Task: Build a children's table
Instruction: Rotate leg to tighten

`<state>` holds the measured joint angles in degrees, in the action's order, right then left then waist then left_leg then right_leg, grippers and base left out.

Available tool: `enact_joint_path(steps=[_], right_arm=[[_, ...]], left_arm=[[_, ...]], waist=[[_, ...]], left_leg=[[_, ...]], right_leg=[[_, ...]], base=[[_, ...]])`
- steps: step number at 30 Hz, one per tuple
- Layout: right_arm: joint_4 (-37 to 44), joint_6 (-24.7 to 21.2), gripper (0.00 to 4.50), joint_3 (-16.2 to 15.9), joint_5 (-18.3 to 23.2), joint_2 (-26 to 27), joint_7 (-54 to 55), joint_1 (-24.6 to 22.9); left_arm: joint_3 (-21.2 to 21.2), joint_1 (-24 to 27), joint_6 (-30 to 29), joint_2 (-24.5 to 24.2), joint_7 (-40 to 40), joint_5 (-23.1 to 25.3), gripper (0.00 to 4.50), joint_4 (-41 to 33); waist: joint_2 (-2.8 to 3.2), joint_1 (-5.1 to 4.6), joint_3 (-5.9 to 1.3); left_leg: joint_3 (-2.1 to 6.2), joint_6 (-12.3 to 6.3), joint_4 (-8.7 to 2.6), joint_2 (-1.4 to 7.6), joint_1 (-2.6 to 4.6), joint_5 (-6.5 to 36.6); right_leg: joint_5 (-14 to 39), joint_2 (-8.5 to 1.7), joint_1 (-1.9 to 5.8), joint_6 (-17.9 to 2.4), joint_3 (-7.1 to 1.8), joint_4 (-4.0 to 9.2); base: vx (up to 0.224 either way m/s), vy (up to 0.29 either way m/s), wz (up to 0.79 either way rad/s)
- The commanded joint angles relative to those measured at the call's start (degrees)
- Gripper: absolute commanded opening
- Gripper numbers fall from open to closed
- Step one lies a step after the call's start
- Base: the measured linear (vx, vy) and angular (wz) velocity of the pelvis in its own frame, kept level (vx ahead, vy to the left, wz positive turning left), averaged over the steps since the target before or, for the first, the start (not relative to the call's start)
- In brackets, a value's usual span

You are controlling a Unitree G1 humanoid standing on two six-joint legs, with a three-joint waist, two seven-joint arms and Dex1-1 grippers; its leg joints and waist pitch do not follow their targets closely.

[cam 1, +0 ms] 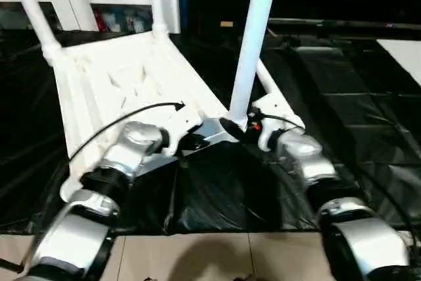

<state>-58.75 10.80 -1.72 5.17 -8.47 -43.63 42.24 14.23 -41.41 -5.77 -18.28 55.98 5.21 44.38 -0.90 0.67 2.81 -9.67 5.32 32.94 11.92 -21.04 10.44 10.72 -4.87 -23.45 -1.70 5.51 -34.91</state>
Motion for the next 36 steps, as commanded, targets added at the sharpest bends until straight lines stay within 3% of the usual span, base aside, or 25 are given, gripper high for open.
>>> enact_joint_path(steps=[1, 5, 8, 14, 17, 28, 34, 36], right_arm=[[1.6, -0.4, 3.78, -1.8, 0.2, -0.5, -5.3, -1.2], [3.6, -0.8, 3.78, -3.5, 0.1, -2.8, -12.9, -2.2], [4.6, -1.4, 3.78, -4.6, -0.2, -4.0, -17.7, -2.5], [5.5, -1.5, 3.78, -6.4, -1.0, -5.2, -22.3, -2.5], [6.1, -2.1, 3.78, -7.3, -1.2, -5.7, -25.2, -2.5], [6.9, -4.6, 2.88, -8.5, -0.5, -6.3, -31.2, -2.3], [7.3, -6.5, 2.76, -7.1, 0.1, -4.9, -27.3, -3.5], [7.3, -6.9, 2.75, -6.6, -0.4, -4.0, -23.4, -4.0]], left_arm=[[1.1, 0.5, 3.1, -0.5, 3.4, -0.6, 0.00, -1.5], [2.1, 1.6, 6.0, -2.7, 10.1, -1.5, 0.00, -2.1], [3.3, 2.2, 8.8, -4.1, 14.5, -1.7, 0.00, -2.2], [4.3, 2.9, 10.2, -5.1, 19.2, -2.3, 0.00, -3.2], [4.9, 2.9, 11.0, -5.4, 20.6, -2.0, 0.00, -3.1], [5.1, 2.2, 13.0, -5.9, 23.0, -1.7, 0.00, -0.7], [4.6, 2.1, 11.0, -5.3, 21.4, -1.6, 0.00, -0.1], [3.9, 1.5, 9.1, -4.3, 18.5, -1.2, 0.00, 0.8]], waist=[[0.53, 0.42, -3.96], [0.61, 1.12, -3.88], [0.80, 1.93, -3.74], [0.71, 3.03, -3.80], [0.73, 3.21, -3.77], [0.66, 3.82, -3.88], [0.65, 3.91, -3.97], [0.52, 3.85, -3.70]], left_leg=[[-0.12, -7.26, -2.99, 1.46, 0.00, 7.1], [-0.37, -7.62, -2.94, 1.61, 0.20, 7.6], [-0.52, -6.36, -3.07, 1.83, 0.57, 9.5], [-0.71, -5.40, -3.08, 1.99, 0.91, 9.1], [-0.64, -5.25, -3.10, 1.90, 0.68, 8.5], [-0.62, -5.07, -2.89, 1.86, 0.61, 8.1], [-0.59, -4.81, -2.86, 1.81, 0.64, 7.5], [-0.59, -4.38, -3.00, 1.81, 0.60, 8.7]], right_leg=[[1.2, -3.44, 3.95, -16.3, -3.10, 3.34], [1.0, -3.27, 3.99, -16.5, -3.06, 3.27], [3.8, -3.29, 3.65, -16.2, -3.08, 3.44], [2.5, -3.33, 3.44, -16.4, -3.24, 3.02], [3.0, -3.37, 3.60, -15.7, -3.15, 2.97], [3.7, -3.50, 3.59, -15.1, -3.17, 2.87], [2.9, -3.47, 3.65, -15.0, -3.16, 2.75], [5.0, -3.52, 3.62, -14.6, -3.16, 3.07]], base=[[0.000, 0.000, 0.00], [0.000, 0.000, 0.00], [0.000, 0.000, 0.00], [0.000, 0.000, 0.00], [0.000, 0.000, 0.00], [0.000, 0.000, 0.00], [0.000, 0.000, 0.00], [0.000, 0.000, 0.00]])
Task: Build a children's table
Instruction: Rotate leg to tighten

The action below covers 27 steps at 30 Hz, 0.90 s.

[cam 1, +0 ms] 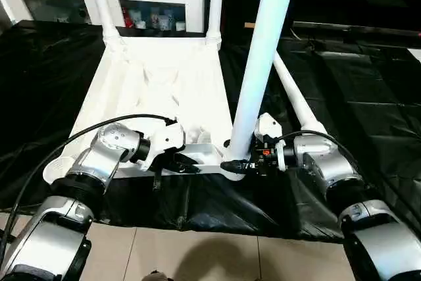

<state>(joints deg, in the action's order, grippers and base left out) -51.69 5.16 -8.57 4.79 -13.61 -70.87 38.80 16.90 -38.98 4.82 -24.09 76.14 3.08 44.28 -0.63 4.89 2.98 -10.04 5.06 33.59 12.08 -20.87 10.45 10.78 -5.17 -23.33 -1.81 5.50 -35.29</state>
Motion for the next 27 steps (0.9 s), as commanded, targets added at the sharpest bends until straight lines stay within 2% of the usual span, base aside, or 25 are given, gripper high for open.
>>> enact_joint_path(steps=[1, 2, 3, 4, 5, 6, 7, 9, 10, 12, 15, 16, 17, 19, 21, 24, 27], right_arm=[[-0.2, -1.3, 2.75, 0.5, -0.7, 2.0, 7.4, -0.8], [-0.6, -1.3, 2.75, 0.7, -1.6, 2.8, 11.1, -1.1], [-1.6, -1.1, 2.75, 1.1, -2.7, 4.2, 16.9, -1.4], [-3.0, -1.6, 2.75, 2.2, -2.7, 5.9, 22.7, -1.4], [-4.0, -2.3, 2.74, 3.4, -2.3, 7.4, 26.9, -1.3], [-4.6, -2.7, 2.74, 4.2, -2.0, 8.4, 29.5, -1.2], [-5.5, -3.3, 2.74, 4.9, -1.8, 9.7, 33.1, -1.1], [-6.1, -3.6, 2.74, 5.3, -1.8, 10.5, 35.6, -0.9], [-7.3, -3.4, 2.74, 5.6, -2.1, 12.7, 40.6, -0.5], [-7.5, -3.4, 2.74, 5.6, -2.3, 13.7, 42.7, -0.4], [-8.3, -2.8, 2.74, 5.6, -2.7, 16.1, 46.0, 0.2], [-8.4, -1.9, 3.09, 5.4, -3.3, 16.7, 46.8, 0.4], [-8.5, -1.6, 3.30, 5.4, -3.5, 16.9, 47.1, 0.4], [-8.2, -1.3, 3.47, 7.0, -2.1, 17.6, 45.6, 0.8], [-8.0, -0.9, 3.63, 7.0, -1.9, 17.3, 44.4, 0.9], [-6.7, 1.2, 3.91, 5.3, -2.4, 15.2, 40.0, 0.4], [-4.9, 1.9, 3.91, 4.5, -1.7, 13.6, 35.1, -0.4]], left_arm=[[0.7, -1.6, -2.5, 2.4, -4.2, 1.1, 0.00, 1.8], [0.1, -2.3, -3.5, 3.4, -6.7, 1.3, 0.00, 2.7], [-0.7, -3.4, -4.9, 5.0, -10.6, 1.5, 0.00, 3.9], [-1.5, -4.1, -6.2, 6.7, -14.2, 1.5, 0.00, 4.7], [-1.9, -4.6, -7.1, 8.0, -16.7, 1.6, 0.00, 5.1], [-2.2, -4.8, -7.6, 8.9, -18.3, 1.6, 0.00, 5.3], [-2.4, -5.1, -8.5, 10.1, -20.5, 1.7, 0.00, 5.3], [-2.6, -5.2, -9.0, 10.9, -22.0, 1.8, 0.00, 5.2], [-2.7, -5.3, -9.7, 13.0, -24.9, 1.9, 0.00, 4.9], [-2.7, -5.2, -10.0, 13.9, -26.0, 2.0, 0.00, 4.7], [-2.2, -5.0, -9.8, 15.6, -27.5, 2.7, 0.00, 4.5], [-2.1, -4.9, -9.8, 15.9, -27.9, 2.9, 0.00, 4.7], [-2.1, -5.0, -9.8, 16.0, -28.0, 3.0, 0.00, 4.8], [-1.8, -4.6, -9.2, 15.6, -27.5, 3.3, 0.00, 4.5], [-1.8, -4.3, -8.8, 15.2, -26.7, 3.2, 0.00, 4.3], [-1.4, -3.3, -6.8, 13.4, -22.6, 2.7, 0.00, 3.0], [-1.1, -2.5, -4.1, 12.1, -19.4, 2.4, 0.00, 2.4]], waist=[[0.29, -0.43, -3.75], [0.20, -0.55, -3.37], [0.20, -0.67, -3.25], [0.09, -0.98, -2.95], [-0.12, -1.43, -2.94], [-0.11, -1.63, -2.99], [-0.18, -2.00, -3.06], [-0.17, -2.34, -3.14], [0.18, -2.49, -3.15], [-0.03, -2.82, -3.11], [0.02, -3.07, -3.17], [0.32, -3.13, -3.17], [0.25, -3.17, -3.18], [0.28, -3.19, -3.22], [0.38, -3.18, -3.21], [0.30, -3.28, -3.26], [0.20, -3.29, -3.33]], left_leg=[[-0.22, -3.70, -3.77, 1.62, 0.45, 9.6], [-0.13, -2.44, -4.08, 1.57, 0.69, 12.2], [-0.15, -1.81, -4.09, 1.44, 0.81, 13.4], [0.22, 0.06, -4.35, 1.27, 1.29, 16.2], [0.35, 0.65, -4.44, 1.15, 1.32, 17.3], [0.44, 0.63, -4.43, 1.07, 1.33, 17.6], [0.50, 0.23, -4.39, 1.01, 1.08, 17.2], [0.50, -0.26, -4.40, 1.01, 0.93, 16.6], [0.47, -0.48, -4.33, 1.01, 1.01, 16.8], [0.42, -0.86, -4.35, 0.91, 1.00, 17.2], [0.45, -1.30, -4.35, 0.84, 0.79, 17.2], [0.42, -1.39, -4.35, 0.90, 0.90, 17.7], [0.45, -1.40, -4.37, 0.91, 0.83, 17.8], [0.40, -1.69, -4.37, 0.85, 0.80, 18.1], [0.46, -1.90, -4.41, 0.91, 0.80, 18.2], [0.50, -2.13, -4.48, 0.94, 0.54, 17.7], [0.44, -2.87, -4.41, 0.98, 0.32, 16.9]], right_leg=[[6.7, -3.21, 3.42, -14.1, -3.12, 3.62], [12.4, -3.31, 3.16, -12.8, -3.10, 4.31], [15.4, -3.35, 3.09, -12.0, -3.14, 4.67], [22.4, -3.63, 2.91, -9.7, -3.22, 5.38], [26.1, -3.65, 2.87, -8.2, -3.13, 5.78], [27.1, -3.65, 2.87, -7.8, -3.08, 5.93], [27.5, -3.66, 2.94, -7.2, -3.06, 6.15], [26.3, -3.51, 2.87, -7.2, -2.98, 6.16], [25.5, -3.50, 2.68, -7.5, -3.05, 6.13], [25.1, -3.31, 2.63, -7.8, -2.96, 6.25], [24.7, -3.26, 2.73, -7.8, -2.91, 6.20], [24.1, -3.26, 2.54, -7.9, -2.96, 6.27], [23.8, -3.25, 2.61, -8.0, -2.95, 6.18], [23.2, -3.23, 2.66, -8.2, -3.02, 6.16], [23.0, -3.26, 2.70, -8.5, -3.01, 6.12], [22.2, -3.33, 2.92, -8.7, -3.02, 6.01], [20.8, -3.33, 3.13, -9.0, -3.06, 5.84]], base=[[0.000, 0.000, 0.00], [0.000, 0.000, 0.00], [0.000, 0.000, 0.00], [0.000, 0.000, 0.00], [0.000, 0.000, 0.00], [0.000, 0.000, 0.00], [0.000, 0.000, 0.00], [0.000, 0.000, 0.00], [0.000, 0.000, 0.00], [0.000, 0.000, 0.00], [0.000, 0.000, 0.00], [0.000, 0.000, 0.00], [0.000, 0.000, 0.00], [0.000, 0.000, 0.00], [0.000, 0.000, 0.00], [0.000, 0.000, 0.00], [0.000, 0.000, 0.00]])
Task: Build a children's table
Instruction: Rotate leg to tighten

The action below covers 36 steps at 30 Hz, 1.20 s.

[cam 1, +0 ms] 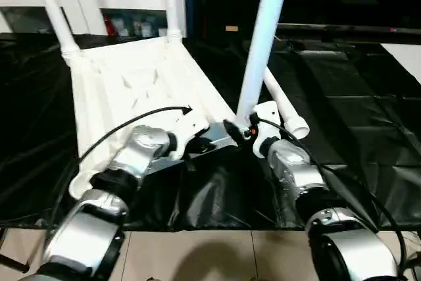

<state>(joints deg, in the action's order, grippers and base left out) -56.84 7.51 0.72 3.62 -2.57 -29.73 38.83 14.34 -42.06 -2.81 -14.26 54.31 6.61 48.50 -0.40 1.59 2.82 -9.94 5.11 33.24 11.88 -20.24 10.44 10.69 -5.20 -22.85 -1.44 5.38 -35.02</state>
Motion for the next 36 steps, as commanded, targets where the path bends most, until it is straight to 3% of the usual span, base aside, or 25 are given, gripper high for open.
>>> enact_joint_path(steps=[1, 6, 7, 10, 15, 16, 18, 29, 32, 34, 36], right_arm=[[1.7, 0.0, 3.91, -5.6, -0.2, 1.1, -10.2, -1.0], [5.5, -0.9, 3.91, -6.6, 1.1, -2.4, -21.1, -2.5], [7.4, -1.5, 3.91, -7.6, 1.6, -4.2, -26.5, -3.3], [9.6, -2.0, 3.91, -9.4, 1.8, -7.2, -34.0, -4.3], [10.8, -2.9, 3.91, -11.9, 1.2, -10.4, -41.8, -4.4], [10.7, -2.9, 3.67, -12.3, 0.8, -10.7, -42.6, -4.3], [10.8, -3.5, 3.60, -12.5, 0.6, -10.9, -44.0, -4.1], [12.0, -5.6, 2.85, -14.1, 1.4, -11.5, -49.1, -3.9], [12.5, -6.3, 2.81, -13.5, 1.5, -10.9, -48.0, -4.7], [11.6, -7.2, 2.80, -12.4, 0.8, -9.6, -42.7, -4.8], [9.7, -6.9, 2.79, -10.5, -0.1, -7.6, -33.9, -4.7]], left_arm=[[1.5, 1.2, 3.9, 1.2, 5.0, -1.9, 0.00, -2.5], [1.8, 2.1, 6.9, -1.4, 10.3, -2.7, 0.00, -3.0], [1.2, 2.2, 7.6, -1.9, 12.1, -3.7, 0.00, -2.7], [1.2, 2.9, 7.1, -3.0, 17.3, -5.4, 0.00, -4.0], [1.8, 3.9, 7.8, -5.4, 23.6, -6.1, 0.00, -5.2], [2.0, 4.1, 8.1, -5.8, 24.7, -6.1, 0.00, -5.4], [2.2, 4.3, 8.2, -6.5, 26.4, -6.2, 0.00, -5.6], [2.5, 5.0, 8.6, -8.6, 30.5, -5.8, 0.00, -5.8], [2.3, 5.0, 8.1, -8.4, 29.4, -6.0, 0.00, -5.5], [1.6, 4.6, 7.6, -7.5, 26.3, -5.6, 0.00, -4.8], [0.9, 3.7, 6.3, -6.0, 20.6, -4.4, 0.00, -3.6]], waist=[[-0.13, 0.17, -3.42], [0.05, 0.50, -3.76], [0.22, 0.90, -3.82], [0.19, 1.49, -3.91], [0.16, 1.93, -3.50], [0.23, 1.91, -3.43], [0.03, 1.86, -3.41], [0.15, 2.01, -3.66], [0.18, 1.99, -3.65], [0.21, 1.99, -3.58], [0.20, 1.75, -3.21]], left_leg=[[0.25, -3.65, -3.93, 1.15, -0.45, 14.7], [-0.03, -5.77, -3.51, 1.26, -0.58, 9.5], [-0.26, -6.70, -3.31, 1.46, -0.37, 7.7], [-0.33, -7.60, -3.20, 1.58, -0.39, 7.1], [-0.41, -5.96, -3.54, 1.70, -0.05, 10.8], [-0.32, -5.38, -3.62, 1.73, -0.10, 11.4], [-0.30, -4.75, -3.67, 1.71, -0.09, 11.8], [-0.33, -5.03, -3.51, 1.70, -0.05, 9.1], [-0.34, -4.83, -3.50, 1.67, -0.08, 9.3], [-0.30, -4.54, -3.59, 1.71, -0.04, 9.4], [-0.24, -3.27, -3.85, 1.65, 0.06, 11.3]], right_leg=[[18.5, -3.29, 2.97, -9.9, -2.99, 5.31], [8.9, -3.05, 3.32, -13.2, -3.05, 4.22], [4.7, -2.82, 3.25, -14.5, -3.00, 3.73], [2.2, -2.95, 3.43, -15.8, -2.88, 3.24], [8.1, -3.10, 3.12, -14.9, -3.01, 3.90], [10.0, -3.21, 3.15, -14.3, -3.00, 4.07], [11.8, -3.21, 3.12, -13.6, -3.04, 4.21], [7.9, -3.17, 3.15, -14.4, -3.05, 3.67], [8.2, -3.14, 3.15, -14.2, -3.05, 3.70], [8.6, -3.13, 3.13, -14.1, -3.06, 3.75], [12.3, -3.23, 2.91, -13.2, -3.07, 4.19]], base=[[0.000, 0.000, 0.00], [0.000, 0.000, 0.00], [0.000, 0.000, 0.00], [0.000, 0.000, 0.00], [0.000, 0.000, 0.00], [0.000, 0.000, 0.00], [0.000, 0.000, 0.00], [0.000, 0.000, 0.00], [0.000, 0.000, 0.00], [0.000, 0.000, 0.00], [0.000, 0.000, 0.00]])
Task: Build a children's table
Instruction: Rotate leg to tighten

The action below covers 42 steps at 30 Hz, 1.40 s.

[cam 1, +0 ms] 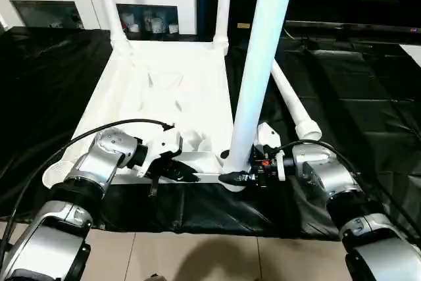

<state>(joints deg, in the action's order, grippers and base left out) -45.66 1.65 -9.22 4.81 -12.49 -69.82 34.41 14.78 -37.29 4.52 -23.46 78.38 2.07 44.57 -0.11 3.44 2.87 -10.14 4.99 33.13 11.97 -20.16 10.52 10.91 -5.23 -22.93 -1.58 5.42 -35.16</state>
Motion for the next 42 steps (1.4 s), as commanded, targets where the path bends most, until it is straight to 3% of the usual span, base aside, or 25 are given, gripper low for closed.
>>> enact_joint_path(steps=[1, 2, 4, 6, 7, 8, 14, 15, 16, 19, 21, 24, 27, 29, 31, 35, 40, 42], right_arm=[[-1.9, -1.0, 2.79, -0.2, -1.6, 2.8, 8.4, -0.2], [-3.5, -0.7, 2.79, 1.2, -2.2, 4.7, 15.9, 0.0], [-4.5, -0.7, 2.78, 2.1, -2.1, 6.0, 20.1, 0.2], [-7.0, -0.8, 2.78, 4.4, -1.6, 9.3, 29.9, 1.0], [-7.7, -0.5, 2.78, 4.9, -1.6, 10.3, 32.8, 1.2], [-9.1, 0.3, 2.78, 5.1, -2.4, 12.0, 38.5, 1.7], [-11.4, 2.2, 2.78, 5.5, -4.1, 15.9, 46.7, 3.2], [-11.4, 2.8, 3.12, 5.1, -4.5, 15.8, 46.4, 3.3], [-11.6, 3.6, 3.47, 5.1, -4.6, 15.7, 45.5, 3.5], [-11.7, 4.2, 3.54, 7.6, -2.1, 16.1, 43.2, 4.0], [-11.1, 4.6, 3.83, 7.2, -2.1, 15.3, 40.9, 4.0], [-8.9, 5.0, 3.90, 5.1, -1.2, 12.2, 31.3, 3.1], [-5.8, 5.9, 3.90, 3.1, -0.7, 8.7, 22.2, 1.3], [-2.5, 4.9, 3.90, 1.6, 0.7, 5.6, 13.4, -0.4], [-1.9, 4.5, 3.90, 1.3, 0.9, 4.9, 11.4, -0.7], [0.8, 2.5, 3.90, -0.7, 1.2, 1.5, 2.4, -2.0], [1.7, 0.2, 3.90, -3.4, 0.3, -1.9, -6.0, -1.9], [1.7, 0.0, 3.57, -3.6, 0.2, -2.2, -6.6, -1.8]], left_arm=[[0.3, -1.3, -1.4, 3.5, -5.1, 0.6, 0.00, 0.7], [-0.2, -2.1, -2.6, 4.9, -10.1, 1.6, 0.00, 1.5], [-0.6, -2.6, -3.2, 5.9, -13.3, 2.0, 0.00, 1.8], [-1.1, -3.5, -6.0, 8.6, -20.2, 3.1, 0.00, 1.9], [-1.1, -3.6, -6.9, 9.5, -22.3, 3.5, 0.00, 1.9], [-1.3, -3.8, -8.3, 11.2, -25.6, 3.9, 0.00, 1.7], [-1.1, -3.4, -8.2, 14.2, -28.4, 4.0, 0.00, 1.2], [-1.0, -3.2, -7.9, 14.1, -28.1, 4.1, 0.00, 1.2], [-0.5, -3.0, -7.1, 13.9, -27.3, 4.4, 0.00, 1.2], [-0.1, -2.4, -5.8, 13.4, -26.1, 4.6, 0.00, 0.6], [0.1, -1.9, -4.8, 12.8, -24.5, 4.3, 0.00, 0.0], [0.6, -0.6, -2.8, 10.5, -19.5, 3.0, 0.00, -1.8], [0.5, 0.4, -1.6, 8.5, -14.8, 1.4, 0.00, -3.0], [0.8, 1.0, -0.9, 6.8, -10.6, 0.6, 0.00, -3.8], [0.9, 1.2, -0.7, 6.4, -9.4, 0.4, 0.00, -3.9], [1.0, 1.9, -1.3, 4.5, -3.1, -1.3, 0.00, -5.3], [1.6, 2.8, -2.0, 2.5, 3.5, -2.9, 0.00, -7.0], [1.7, 2.8, -1.9, 2.2, 4.0, -2.9, 0.00, -7.0]], waist=[[-0.14, -0.22, -3.17], [-0.18, -0.31, -3.23], [-0.23, -0.90, -2.93], [-0.50, -1.47, -3.09], [-0.33, -1.65, -2.97], [-0.24, -1.68, -3.07], [-0.18, -1.92, -3.19], [-0.05, -1.86, -3.21], [-0.09, -1.90, -3.28], [0.00, -1.85, -3.37], [-0.02, -1.79, -3.36], [-0.16, -1.91, -3.44], [-0.13, -1.72, -3.47], [-0.07, -1.31, -3.62], [0.10, -0.85, -3.72], [0.14, -0.30, -3.59], [0.05, -0.11, -3.36], [0.05, -0.09, -3.41]], left_leg=[[0.05, -2.17, -3.83, 1.40, 0.17, 13.2], [0.05, -1.78, -3.79, 1.38, 0.25, 13.5], [0.42, -0.33, -4.12, 1.26, 0.35, 15.7], [0.54, -0.08, -4.13, 1.20, 0.04, 15.4], [0.57, -0.06, -4.09, 1.12, 0.33, 16.1], [0.56, -0.24, -4.00, 1.06, 0.34, 16.0], [0.41, -1.35, -3.98, 0.94, 0.02, 15.5], [0.43, -1.38, -3.97, 0.96, 0.04, 15.5], [0.32, -1.86, -3.89, 0.93, 0.00, 15.6], [0.29, -2.43, -3.89, 1.07, -0.03, 15.3], [0.29, -2.70, -3.92, 1.05, -0.13, 14.8], [0.30, -3.75, -3.80, 1.09, -0.52, 14.1], [0.12, -4.60, -3.63, 1.16, -0.26, 13.1], [0.04, -5.49, -3.54, 1.40, -0.41, 11.1], [-0.11, -6.09, -3.44, 1.52, -0.31, 9.6], [-0.21, -5.98, -3.47, 1.55, -0.21, 10.3], [-0.10, -4.68, -3.70, 1.52, -0.24, 12.1], [-0.08, -4.38, -3.72, 1.59, -0.10, 12.2]], right_leg=[[16.9, -3.32, 2.97, -11.7, -3.04, 4.81], [18.3, -3.40, 2.91, -11.1, -3.14, 4.98], [24.4, -3.44, 2.67, -8.8, -3.01, 5.65], [25.4, -3.47, 2.74, -7.9, -2.98, 5.76], [26.7, -3.38, 2.40, -7.5, -2.86, 6.05], [26.6, -3.44, 2.42, -7.4, -2.89, 6.14], [23.4, -3.13, 2.36, -8.0, -2.90, 6.03], [23.0, -3.14, 2.35, -8.1, -2.90, 5.97], [21.6, -3.12, 2.39, -8.6, -2.99, 5.92], [19.3, -3.14, 2.51, -9.5, -3.06, 5.65], [18.0, -3.10, 2.66, -10.0, -3.05, 5.52], [16.6, -3.20, 3.05, -10.7, -3.07, 5.26], [15.2, -3.10, 2.95, -11.1, -3.12, 5.20], [11.2, -2.98, 3.13, -12.3, -3.10, 4.59], [8.0, -2.89, 3.16, -13.7, -3.04, 4.15], [8.5, -2.93, 3.16, -14.1, -3.03, 4.19], [14.0, -3.06, 3.09, -12.5, -3.04, 4.72], [14.3, -3.09, 2.99, -12.3, -3.09, 4.74]], base=[[0.000, 0.000, 0.00], [0.000, 0.000, 0.00], [0.000, 0.000, 0.00], [0.000, 0.000, 0.00], [0.000, 0.000, 0.00], [0.000, 0.000, 0.00], [0.000, 0.000, 0.00], [0.000, 0.000, 0.00], [0.000, 0.000, 0.00], [0.000, 0.000, 0.00], [0.000, 0.000, 0.00], [0.000, 0.000, 0.00], [0.000, 0.000, 0.00], [0.000, 0.000, 0.00], [0.000, 0.000, 0.00], [0.000, 0.000, 0.00], [0.000, 0.000, 0.00], [0.000, 0.000, 0.00]])
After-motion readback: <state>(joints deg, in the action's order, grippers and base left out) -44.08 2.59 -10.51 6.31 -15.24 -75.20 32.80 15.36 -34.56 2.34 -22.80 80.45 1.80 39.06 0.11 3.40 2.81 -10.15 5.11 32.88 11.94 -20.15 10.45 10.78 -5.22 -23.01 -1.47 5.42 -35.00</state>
